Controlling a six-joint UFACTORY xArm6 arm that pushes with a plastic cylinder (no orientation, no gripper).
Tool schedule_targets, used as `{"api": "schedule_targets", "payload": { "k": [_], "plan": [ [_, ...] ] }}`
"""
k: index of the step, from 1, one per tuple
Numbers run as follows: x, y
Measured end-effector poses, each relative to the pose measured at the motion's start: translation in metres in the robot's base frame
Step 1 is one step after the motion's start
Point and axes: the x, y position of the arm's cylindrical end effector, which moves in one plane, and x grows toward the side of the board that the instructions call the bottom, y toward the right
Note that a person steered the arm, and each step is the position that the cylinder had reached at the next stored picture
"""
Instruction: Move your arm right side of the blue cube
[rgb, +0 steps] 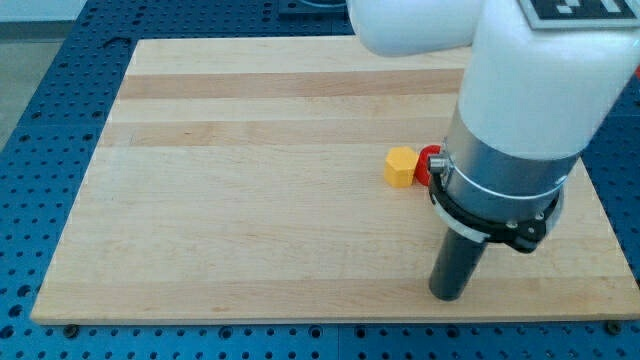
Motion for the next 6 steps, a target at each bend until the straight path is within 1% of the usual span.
{"api": "schedule_targets", "payload": {
  "k": [1,2,3,4,5,6],
  "plan": [
    [0.016,0.028],
    [0.014,0.113],
    [-0.01,0.187],
    [-0.048,0.237],
    [-0.067,0.237],
    [-0.126,0.237]
  ]
}}
